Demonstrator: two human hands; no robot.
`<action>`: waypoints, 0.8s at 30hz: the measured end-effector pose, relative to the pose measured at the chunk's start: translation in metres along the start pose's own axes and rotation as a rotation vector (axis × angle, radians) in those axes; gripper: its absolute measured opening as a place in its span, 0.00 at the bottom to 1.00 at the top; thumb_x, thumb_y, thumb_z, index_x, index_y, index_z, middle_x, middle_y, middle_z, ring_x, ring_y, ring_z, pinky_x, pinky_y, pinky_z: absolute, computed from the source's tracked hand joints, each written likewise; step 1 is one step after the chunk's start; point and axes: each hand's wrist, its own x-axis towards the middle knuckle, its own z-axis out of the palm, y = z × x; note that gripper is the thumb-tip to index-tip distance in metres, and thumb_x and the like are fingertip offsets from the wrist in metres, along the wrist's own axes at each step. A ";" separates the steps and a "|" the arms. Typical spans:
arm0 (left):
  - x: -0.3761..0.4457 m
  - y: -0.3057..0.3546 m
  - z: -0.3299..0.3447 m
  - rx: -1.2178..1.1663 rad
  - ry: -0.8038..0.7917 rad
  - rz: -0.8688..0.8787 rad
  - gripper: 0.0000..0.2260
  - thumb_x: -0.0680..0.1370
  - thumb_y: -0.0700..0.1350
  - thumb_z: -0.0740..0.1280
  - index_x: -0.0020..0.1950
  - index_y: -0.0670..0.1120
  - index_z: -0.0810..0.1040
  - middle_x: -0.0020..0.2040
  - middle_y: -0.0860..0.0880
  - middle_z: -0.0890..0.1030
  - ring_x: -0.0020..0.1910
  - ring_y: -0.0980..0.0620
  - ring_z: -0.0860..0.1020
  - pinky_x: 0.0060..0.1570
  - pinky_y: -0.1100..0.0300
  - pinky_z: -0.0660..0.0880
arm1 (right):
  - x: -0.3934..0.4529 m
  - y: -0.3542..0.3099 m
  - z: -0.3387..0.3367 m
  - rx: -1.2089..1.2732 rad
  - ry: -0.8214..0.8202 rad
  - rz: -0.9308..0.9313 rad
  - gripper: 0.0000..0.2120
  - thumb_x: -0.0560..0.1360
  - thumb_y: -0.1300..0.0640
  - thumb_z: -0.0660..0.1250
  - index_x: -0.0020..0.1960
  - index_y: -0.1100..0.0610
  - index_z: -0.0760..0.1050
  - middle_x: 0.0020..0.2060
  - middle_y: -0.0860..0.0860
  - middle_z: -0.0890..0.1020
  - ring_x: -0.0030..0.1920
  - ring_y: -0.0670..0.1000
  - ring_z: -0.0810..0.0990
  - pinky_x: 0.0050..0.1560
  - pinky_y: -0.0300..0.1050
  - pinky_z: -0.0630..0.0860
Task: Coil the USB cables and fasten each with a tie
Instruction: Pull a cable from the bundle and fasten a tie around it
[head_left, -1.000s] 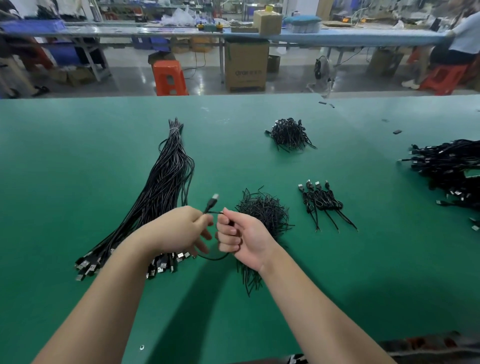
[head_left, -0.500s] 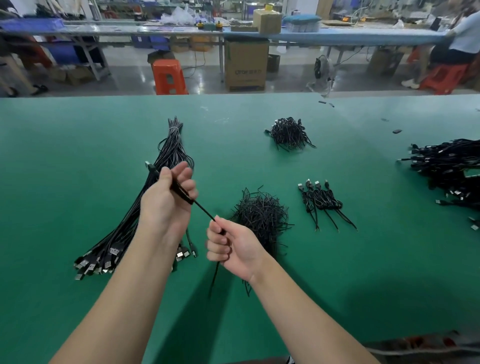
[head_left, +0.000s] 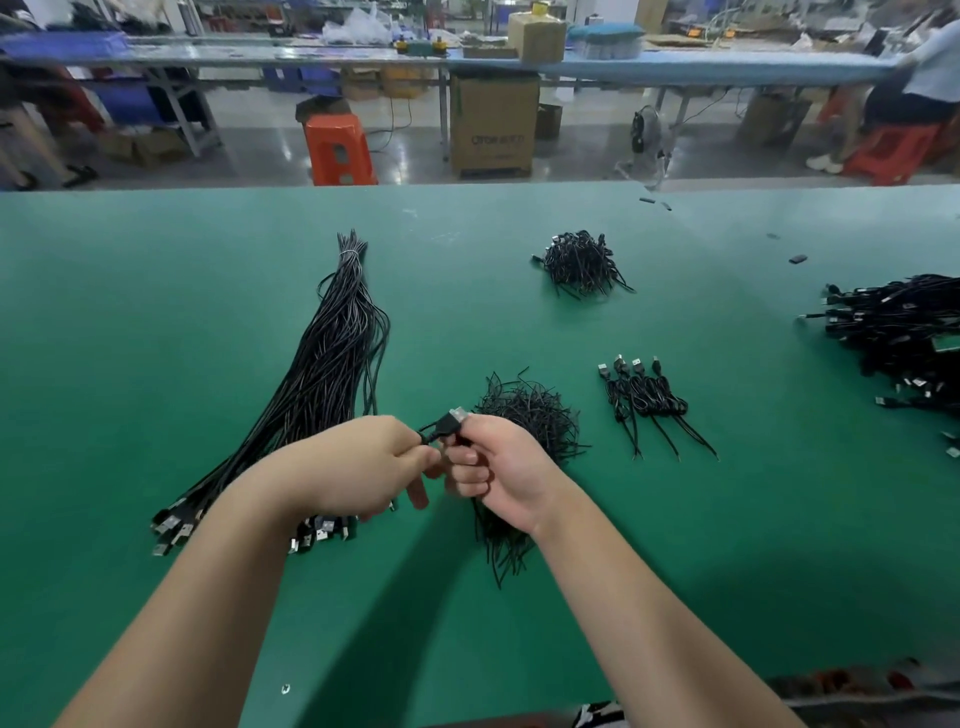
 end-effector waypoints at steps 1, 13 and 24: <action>0.000 -0.002 0.001 0.043 0.047 -0.027 0.16 0.85 0.50 0.57 0.47 0.45 0.81 0.28 0.57 0.82 0.22 0.55 0.73 0.25 0.66 0.68 | -0.001 -0.002 -0.001 -0.031 -0.005 -0.012 0.13 0.80 0.54 0.59 0.37 0.54 0.73 0.27 0.46 0.65 0.24 0.44 0.57 0.23 0.36 0.56; 0.019 -0.013 0.019 -0.431 0.411 0.187 0.13 0.85 0.49 0.56 0.59 0.53 0.80 0.63 0.63 0.79 0.59 0.65 0.79 0.64 0.65 0.71 | -0.013 -0.013 0.010 -0.185 -0.089 -0.141 0.14 0.83 0.50 0.60 0.42 0.53 0.75 0.28 0.47 0.66 0.25 0.45 0.58 0.26 0.36 0.57; 0.026 0.012 0.005 -1.676 0.621 0.146 0.15 0.86 0.47 0.54 0.49 0.42 0.76 0.36 0.49 0.83 0.26 0.57 0.75 0.25 0.66 0.70 | -0.020 0.014 0.019 -0.669 0.139 -0.174 0.14 0.84 0.58 0.59 0.42 0.55 0.77 0.31 0.47 0.81 0.30 0.46 0.73 0.35 0.40 0.73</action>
